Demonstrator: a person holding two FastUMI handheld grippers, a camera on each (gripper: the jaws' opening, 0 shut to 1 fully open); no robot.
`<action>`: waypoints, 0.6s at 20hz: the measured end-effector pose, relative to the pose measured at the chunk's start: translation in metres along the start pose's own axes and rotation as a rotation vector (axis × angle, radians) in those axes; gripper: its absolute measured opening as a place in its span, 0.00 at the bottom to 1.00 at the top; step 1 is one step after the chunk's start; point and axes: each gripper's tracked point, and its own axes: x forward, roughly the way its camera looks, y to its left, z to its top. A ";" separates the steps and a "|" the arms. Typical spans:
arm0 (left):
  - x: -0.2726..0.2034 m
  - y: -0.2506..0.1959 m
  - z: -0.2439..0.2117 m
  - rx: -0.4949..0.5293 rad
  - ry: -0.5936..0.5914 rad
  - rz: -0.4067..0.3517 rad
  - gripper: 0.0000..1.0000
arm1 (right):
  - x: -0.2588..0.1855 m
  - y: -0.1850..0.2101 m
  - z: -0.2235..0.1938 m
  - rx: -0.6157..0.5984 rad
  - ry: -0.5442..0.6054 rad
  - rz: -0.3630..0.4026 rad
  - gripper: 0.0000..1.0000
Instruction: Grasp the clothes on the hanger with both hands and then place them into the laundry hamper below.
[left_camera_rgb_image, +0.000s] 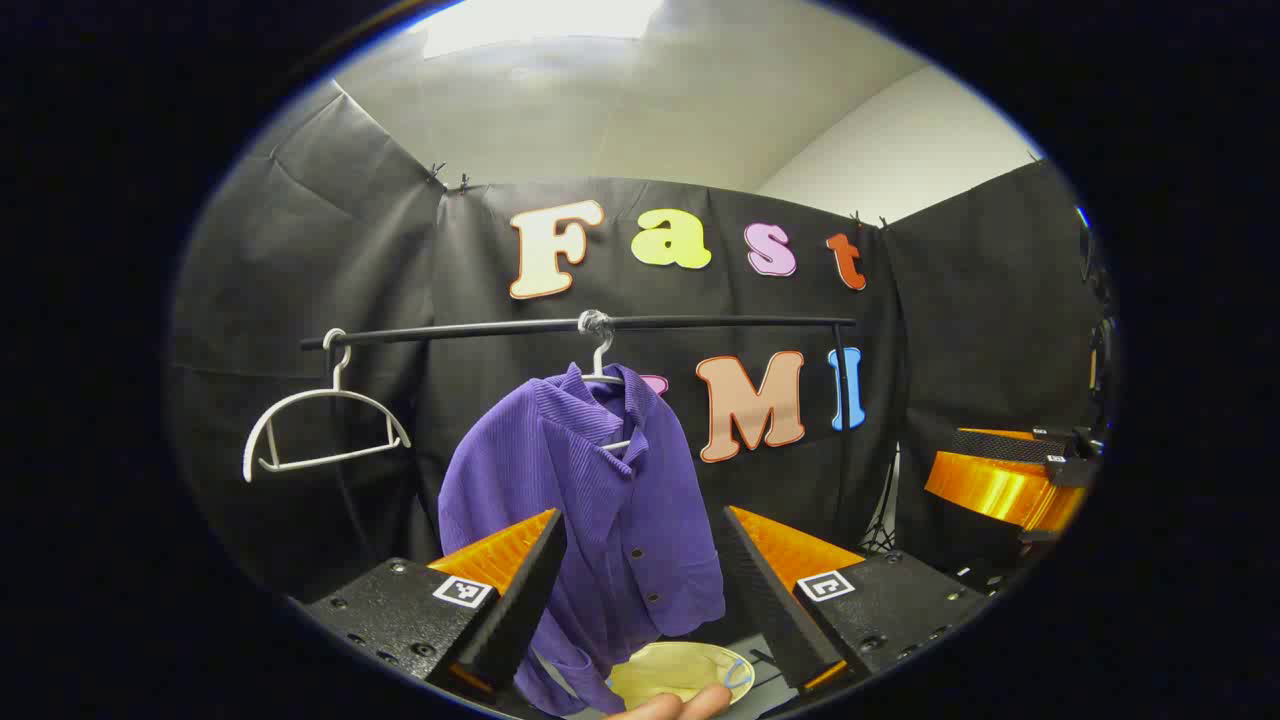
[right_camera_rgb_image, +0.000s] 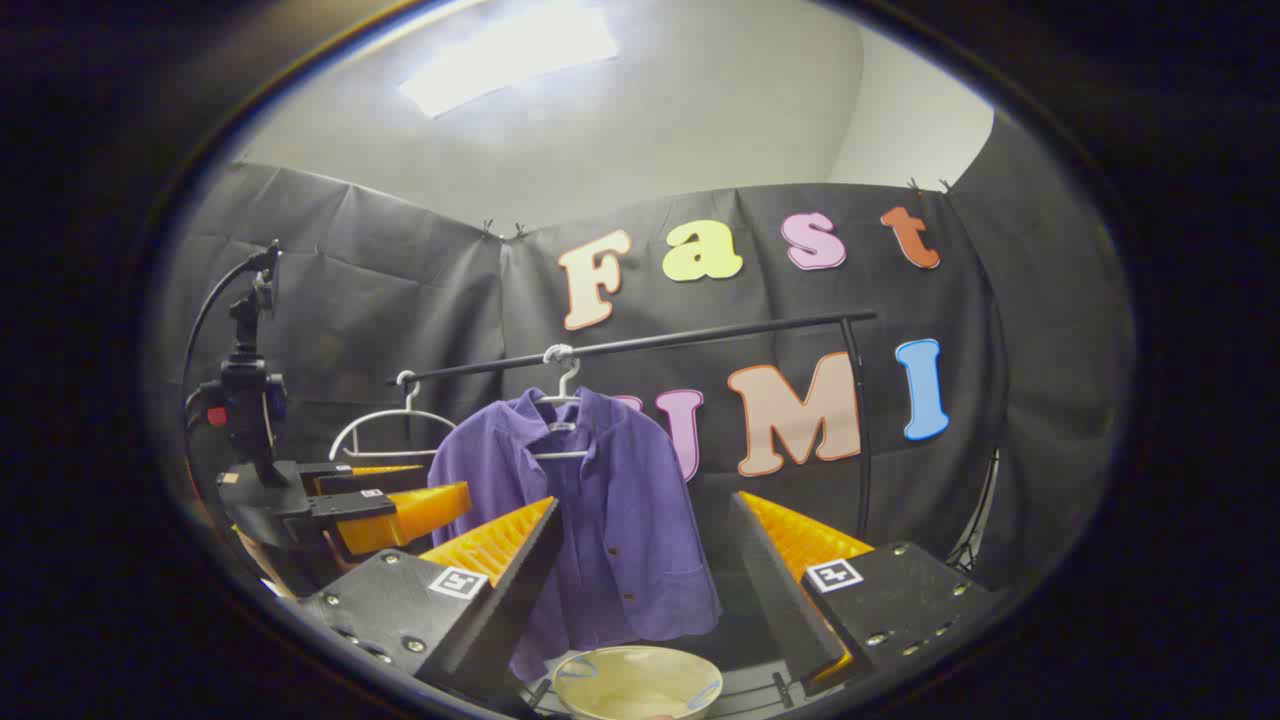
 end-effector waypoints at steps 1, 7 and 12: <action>0.005 -0.001 -0.002 0.002 -0.006 0.007 0.98 | 0.002 -0.004 -0.001 0.000 -0.010 -0.010 1.00; 0.039 0.001 -0.016 0.006 -0.011 0.063 0.98 | 0.020 -0.021 -0.002 0.028 -0.069 -0.006 1.00; 0.057 0.008 -0.031 0.000 0.001 0.094 0.98 | 0.040 -0.025 -0.013 0.008 -0.062 0.014 1.00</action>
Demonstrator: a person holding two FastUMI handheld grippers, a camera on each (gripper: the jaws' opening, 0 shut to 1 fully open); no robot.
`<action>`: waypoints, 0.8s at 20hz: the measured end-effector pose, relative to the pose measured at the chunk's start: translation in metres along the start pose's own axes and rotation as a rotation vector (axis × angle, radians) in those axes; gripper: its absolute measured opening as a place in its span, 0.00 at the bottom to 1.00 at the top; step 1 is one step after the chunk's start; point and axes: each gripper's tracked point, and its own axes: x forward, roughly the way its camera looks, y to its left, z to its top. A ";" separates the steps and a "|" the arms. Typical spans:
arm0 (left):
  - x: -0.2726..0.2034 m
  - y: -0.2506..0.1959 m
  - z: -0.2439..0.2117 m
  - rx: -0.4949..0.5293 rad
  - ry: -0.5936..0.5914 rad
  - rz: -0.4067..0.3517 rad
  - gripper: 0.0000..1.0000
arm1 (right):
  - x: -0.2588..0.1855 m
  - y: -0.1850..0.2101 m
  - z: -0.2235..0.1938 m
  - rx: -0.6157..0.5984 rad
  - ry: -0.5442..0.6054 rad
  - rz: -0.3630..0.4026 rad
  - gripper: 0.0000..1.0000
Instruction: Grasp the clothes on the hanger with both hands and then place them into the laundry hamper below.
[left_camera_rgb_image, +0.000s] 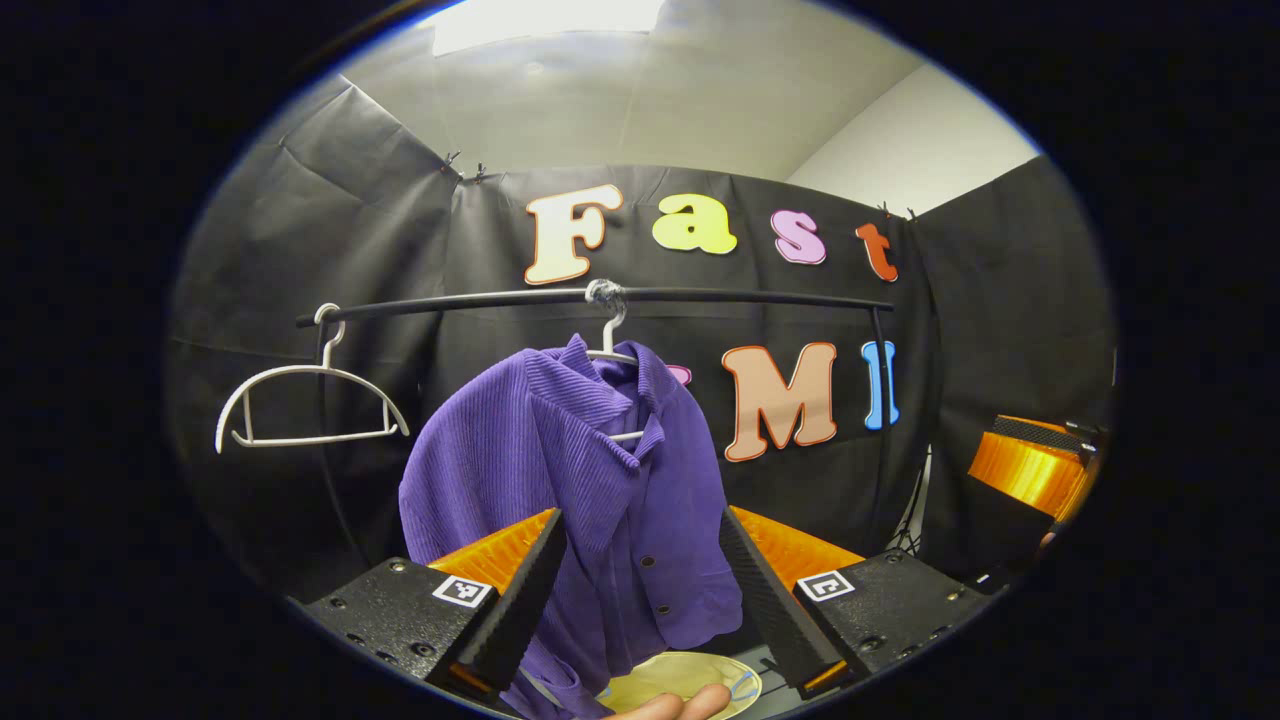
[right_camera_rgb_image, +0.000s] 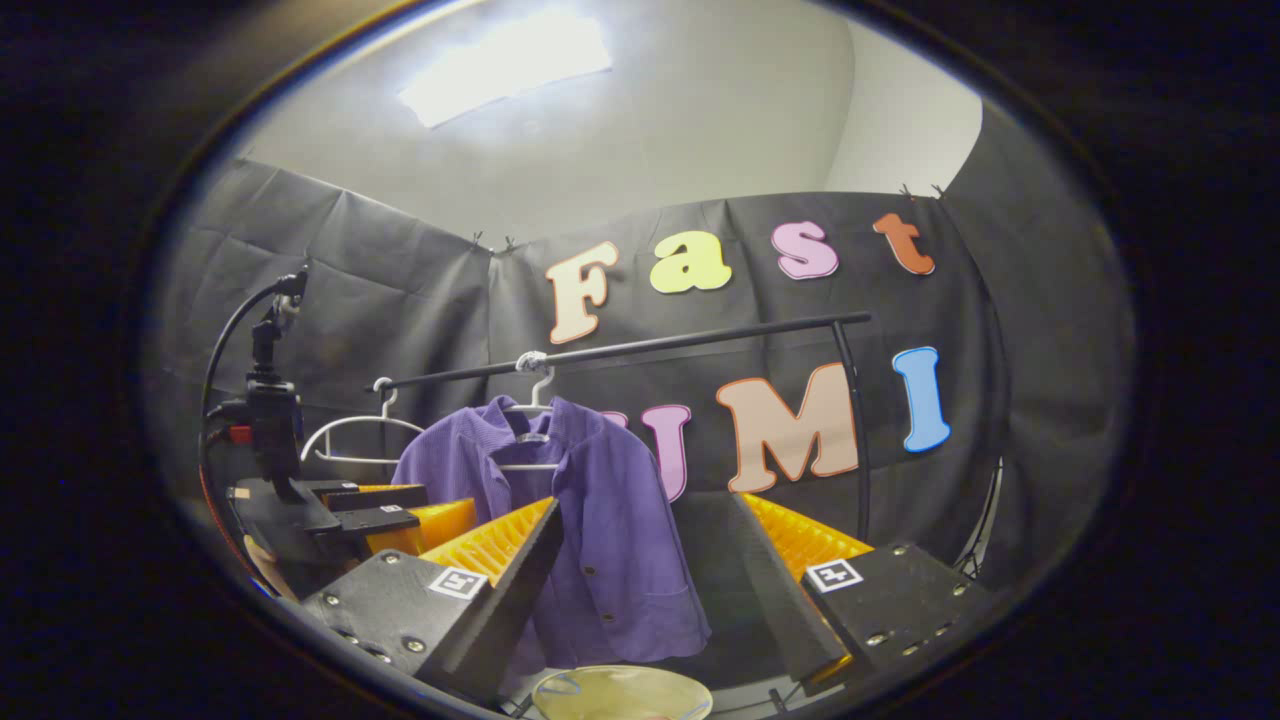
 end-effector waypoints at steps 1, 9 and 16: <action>0.003 0.000 -0.002 0.004 0.000 0.009 0.95 | 0.004 0.003 -0.003 0.002 0.002 0.015 0.96; 0.043 0.015 -0.045 0.069 0.006 0.233 0.97 | 0.063 -0.011 -0.045 -0.022 0.073 0.058 0.99; 0.098 0.045 -0.058 0.148 0.001 0.418 0.95 | 0.121 -0.042 -0.103 0.010 0.192 0.061 1.00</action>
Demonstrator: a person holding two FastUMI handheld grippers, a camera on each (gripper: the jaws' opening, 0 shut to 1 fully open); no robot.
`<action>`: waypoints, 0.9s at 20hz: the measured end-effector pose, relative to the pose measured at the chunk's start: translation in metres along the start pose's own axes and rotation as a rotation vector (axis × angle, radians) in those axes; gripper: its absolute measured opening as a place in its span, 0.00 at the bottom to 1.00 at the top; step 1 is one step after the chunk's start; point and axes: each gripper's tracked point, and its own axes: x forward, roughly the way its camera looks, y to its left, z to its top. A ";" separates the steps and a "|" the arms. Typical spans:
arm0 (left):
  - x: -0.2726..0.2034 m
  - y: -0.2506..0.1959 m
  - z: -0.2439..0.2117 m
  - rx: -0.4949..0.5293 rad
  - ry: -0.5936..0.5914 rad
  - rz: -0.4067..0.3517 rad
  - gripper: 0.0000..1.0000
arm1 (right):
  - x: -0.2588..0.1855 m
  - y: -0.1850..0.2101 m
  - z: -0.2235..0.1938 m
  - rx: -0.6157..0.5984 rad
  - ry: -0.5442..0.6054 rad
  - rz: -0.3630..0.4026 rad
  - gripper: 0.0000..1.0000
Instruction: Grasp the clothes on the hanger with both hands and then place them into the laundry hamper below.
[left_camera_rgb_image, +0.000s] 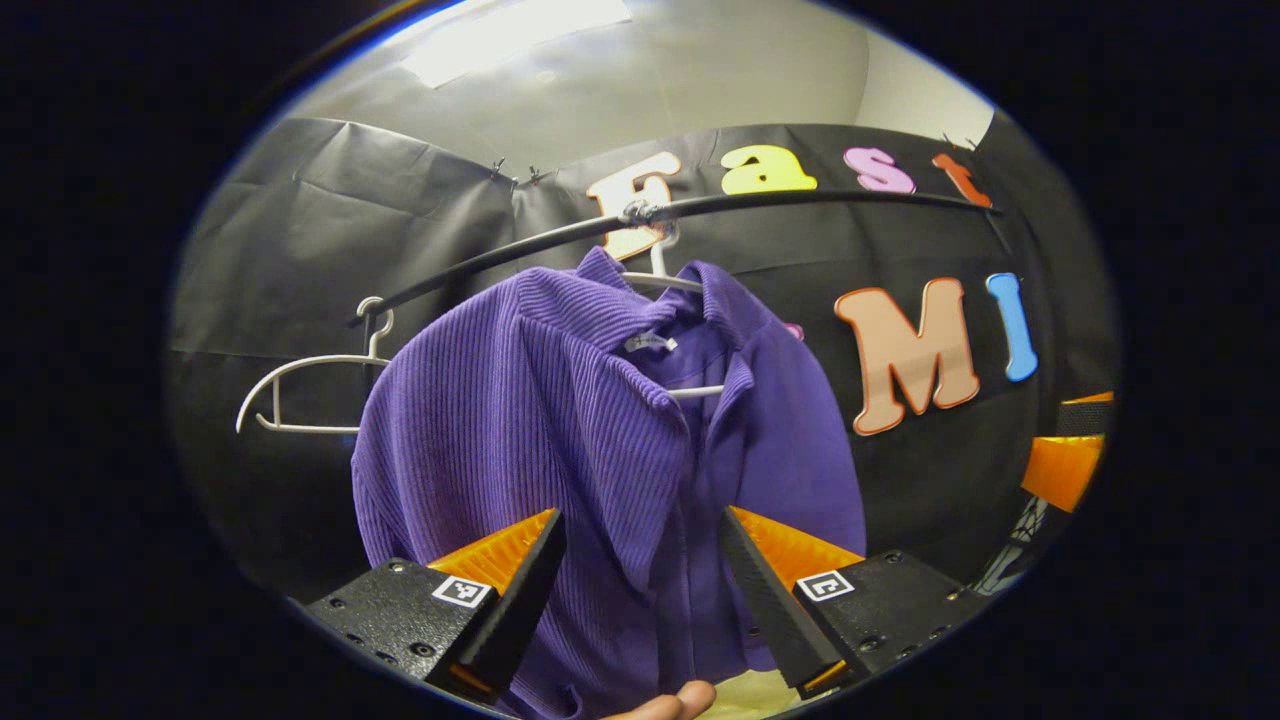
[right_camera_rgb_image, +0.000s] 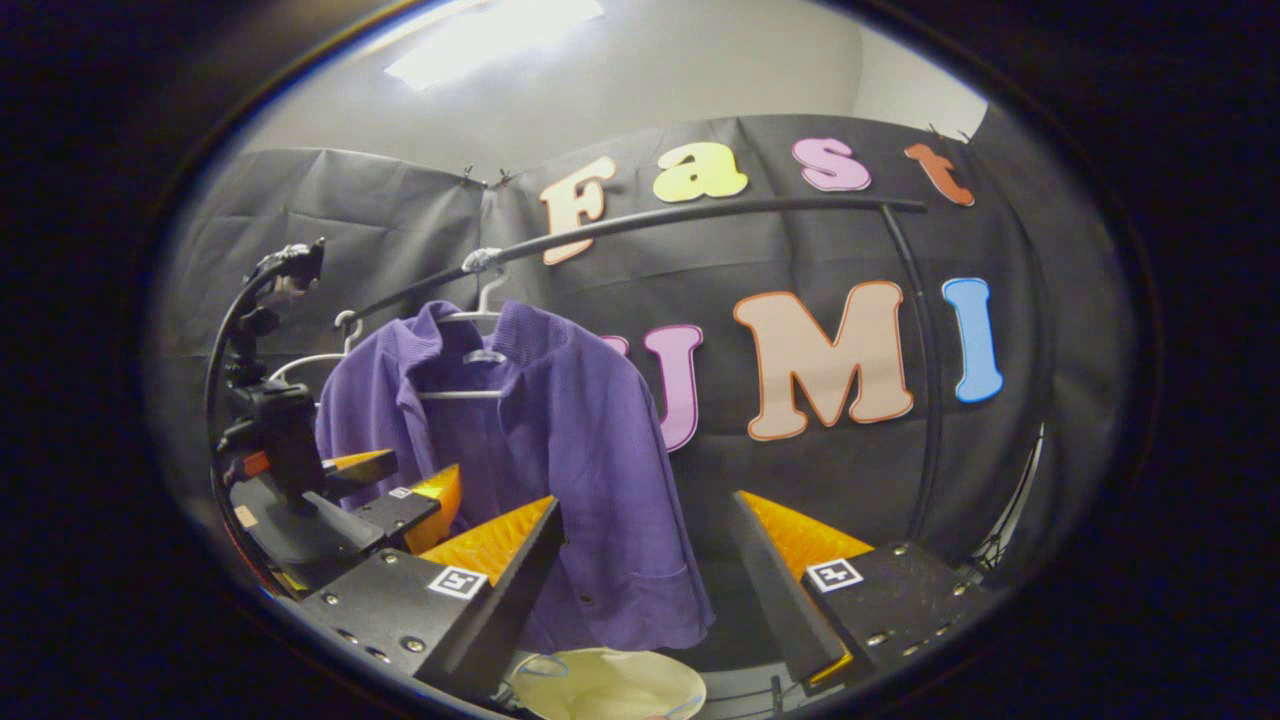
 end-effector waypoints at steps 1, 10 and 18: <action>0.005 0.004 0.002 -0.003 -0.005 0.023 0.95 | 0.008 0.001 -0.002 -0.002 0.000 0.007 1.00; 0.030 0.035 0.007 -0.086 0.038 0.002 0.36 | 0.094 0.089 -0.022 -0.079 0.022 0.129 0.96; 0.017 0.046 0.013 -0.156 0.055 -0.138 0.00 | 0.161 0.140 0.001 0.008 -0.028 0.156 0.96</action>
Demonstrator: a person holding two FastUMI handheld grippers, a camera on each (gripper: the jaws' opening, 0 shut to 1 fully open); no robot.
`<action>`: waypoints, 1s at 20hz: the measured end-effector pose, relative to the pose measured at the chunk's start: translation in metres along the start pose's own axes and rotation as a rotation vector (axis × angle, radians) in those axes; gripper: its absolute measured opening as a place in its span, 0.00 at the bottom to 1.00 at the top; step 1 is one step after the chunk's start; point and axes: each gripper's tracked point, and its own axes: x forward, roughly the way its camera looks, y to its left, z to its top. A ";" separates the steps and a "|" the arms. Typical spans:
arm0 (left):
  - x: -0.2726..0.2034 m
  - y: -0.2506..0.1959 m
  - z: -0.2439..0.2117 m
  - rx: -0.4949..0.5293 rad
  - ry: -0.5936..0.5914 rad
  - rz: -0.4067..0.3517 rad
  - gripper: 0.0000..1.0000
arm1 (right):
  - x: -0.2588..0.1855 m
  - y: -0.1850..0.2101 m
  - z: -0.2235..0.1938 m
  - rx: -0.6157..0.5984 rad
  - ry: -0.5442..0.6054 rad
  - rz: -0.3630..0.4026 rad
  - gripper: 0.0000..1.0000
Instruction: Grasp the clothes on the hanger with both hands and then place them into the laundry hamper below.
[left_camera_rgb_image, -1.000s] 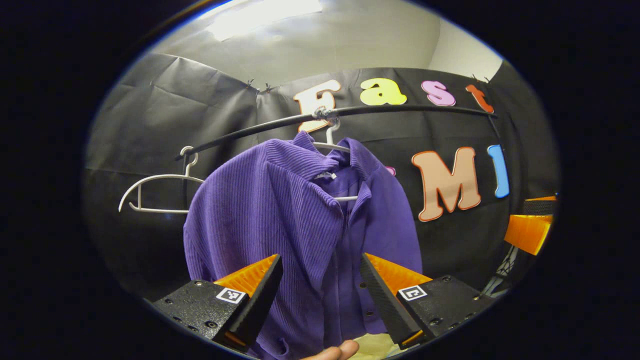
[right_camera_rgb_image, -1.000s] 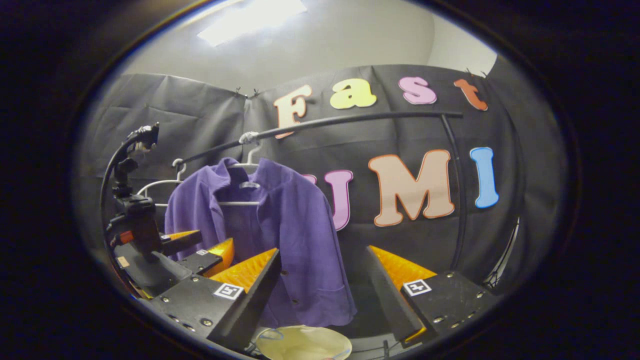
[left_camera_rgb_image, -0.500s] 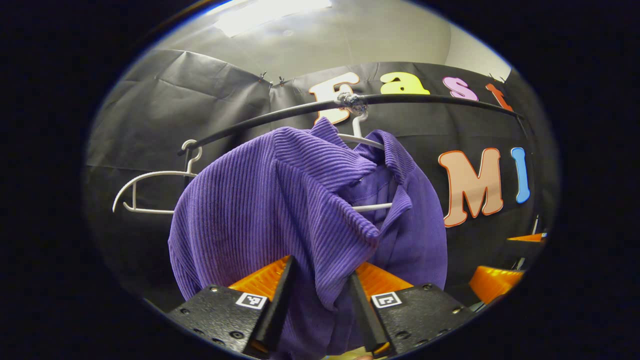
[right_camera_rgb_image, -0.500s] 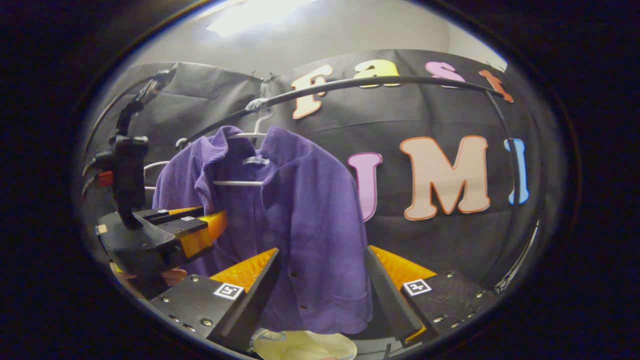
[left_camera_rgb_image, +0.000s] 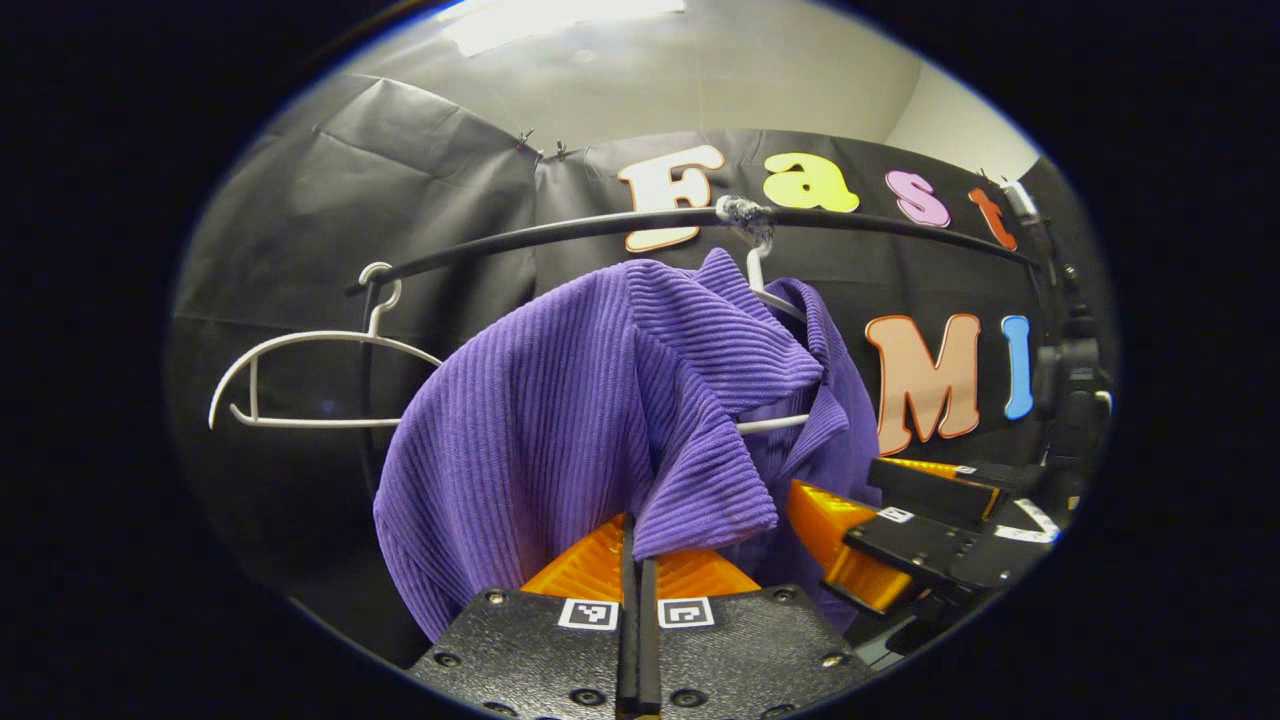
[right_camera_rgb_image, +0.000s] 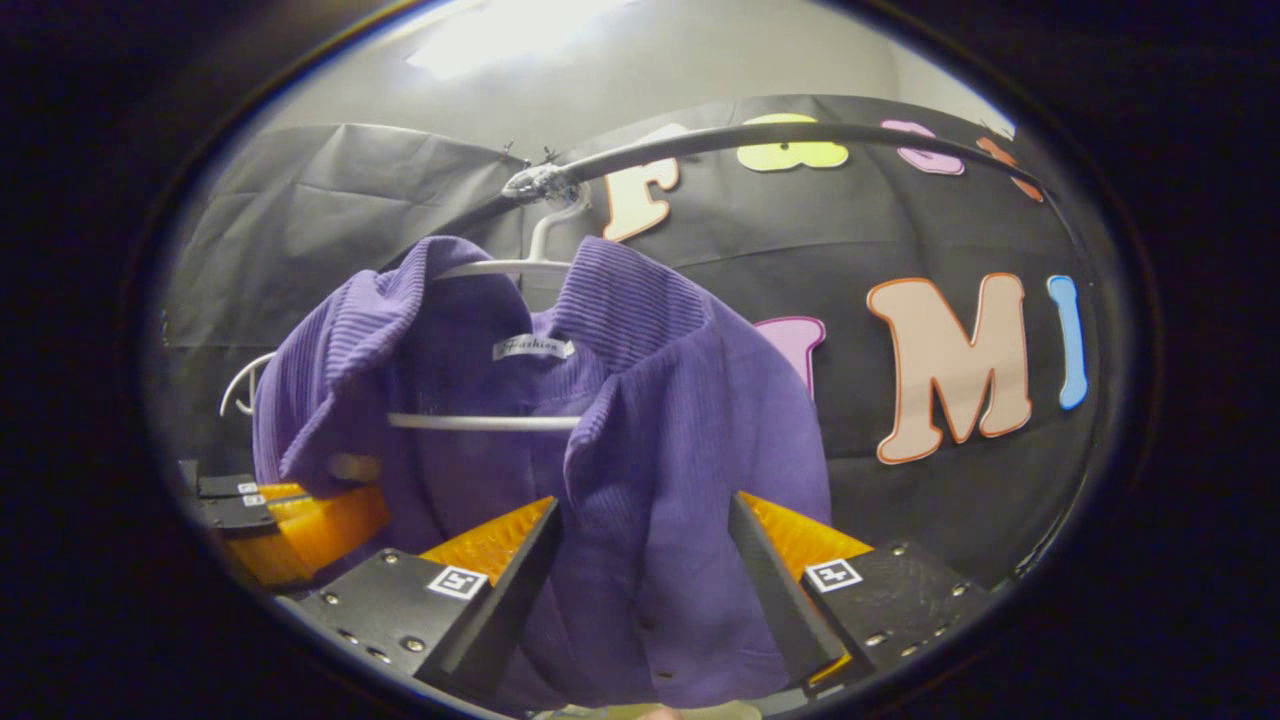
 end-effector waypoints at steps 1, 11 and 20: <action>-0.005 -0.001 0.000 -0.001 0.002 -0.020 0.00 | 0.007 0.004 0.004 0.012 -0.007 0.014 0.99; -0.024 0.006 0.002 -0.007 0.030 -0.135 0.00 | 0.023 -0.076 0.028 0.000 -0.092 -0.274 0.09; -0.073 -0.003 0.051 -0.056 -0.022 -0.332 0.01 | 0.036 -0.062 0.027 -0.039 0.030 -0.134 0.01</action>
